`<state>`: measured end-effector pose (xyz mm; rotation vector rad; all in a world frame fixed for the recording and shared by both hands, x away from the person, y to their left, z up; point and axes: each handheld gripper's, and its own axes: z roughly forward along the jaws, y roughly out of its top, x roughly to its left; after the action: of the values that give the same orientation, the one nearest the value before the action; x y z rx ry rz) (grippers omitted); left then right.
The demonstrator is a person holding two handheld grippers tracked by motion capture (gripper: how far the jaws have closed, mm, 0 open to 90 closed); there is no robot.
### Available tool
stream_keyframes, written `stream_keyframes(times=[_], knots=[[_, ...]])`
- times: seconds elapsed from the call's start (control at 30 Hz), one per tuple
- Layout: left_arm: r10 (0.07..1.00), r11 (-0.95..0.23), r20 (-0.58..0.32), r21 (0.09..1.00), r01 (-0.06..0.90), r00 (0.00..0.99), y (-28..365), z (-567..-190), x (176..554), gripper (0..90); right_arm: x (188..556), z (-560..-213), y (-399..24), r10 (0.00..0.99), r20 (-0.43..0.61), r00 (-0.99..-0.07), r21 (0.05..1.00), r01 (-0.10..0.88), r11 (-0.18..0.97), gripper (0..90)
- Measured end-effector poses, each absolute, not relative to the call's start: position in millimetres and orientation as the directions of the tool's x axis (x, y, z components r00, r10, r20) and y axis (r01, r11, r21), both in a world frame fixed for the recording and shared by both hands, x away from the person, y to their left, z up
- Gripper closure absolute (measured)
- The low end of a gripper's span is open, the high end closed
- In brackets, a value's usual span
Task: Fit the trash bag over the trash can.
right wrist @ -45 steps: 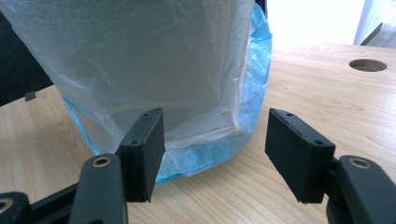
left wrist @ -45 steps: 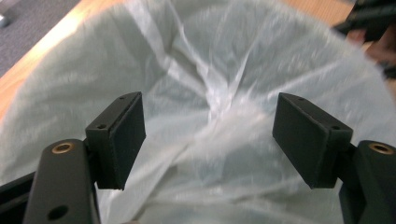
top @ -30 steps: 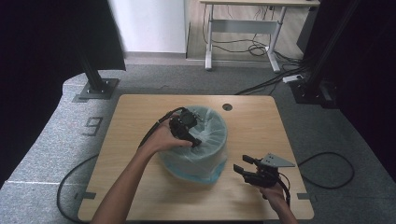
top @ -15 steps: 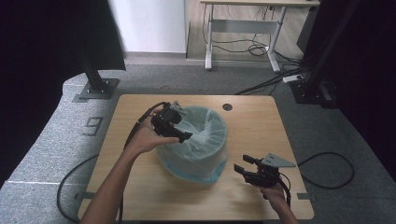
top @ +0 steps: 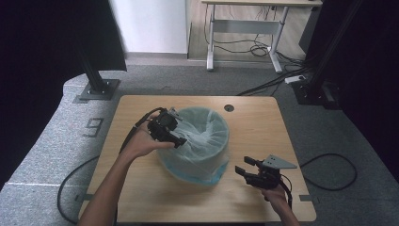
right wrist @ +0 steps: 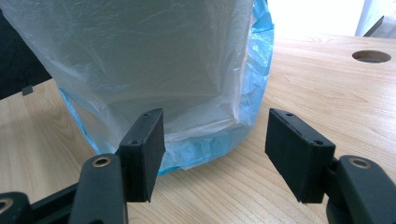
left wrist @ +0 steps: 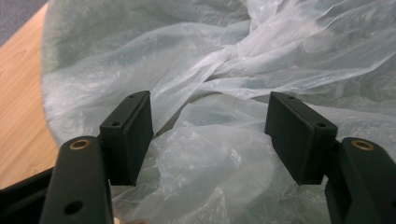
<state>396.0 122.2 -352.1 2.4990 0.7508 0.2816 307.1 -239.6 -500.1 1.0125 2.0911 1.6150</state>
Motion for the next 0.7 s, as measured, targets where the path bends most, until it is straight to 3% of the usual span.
stream_keyframes(times=[0.5, 0.7], knots=[[0.566, -0.740, 0.026, 0.456, 0.494, 0.824, 111, -361, 408, 32.3, 307, -501, -242, 0.693, 0.179, -0.699, 0.932, 0.345, 0.108, 36.7], [0.562, -0.712, 0.003, 0.510, 0.482, 0.827, 115, -357, 405, 30.7, 307, -500, -243, 0.692, 0.177, -0.700, 0.933, 0.343, 0.108, 36.7]])
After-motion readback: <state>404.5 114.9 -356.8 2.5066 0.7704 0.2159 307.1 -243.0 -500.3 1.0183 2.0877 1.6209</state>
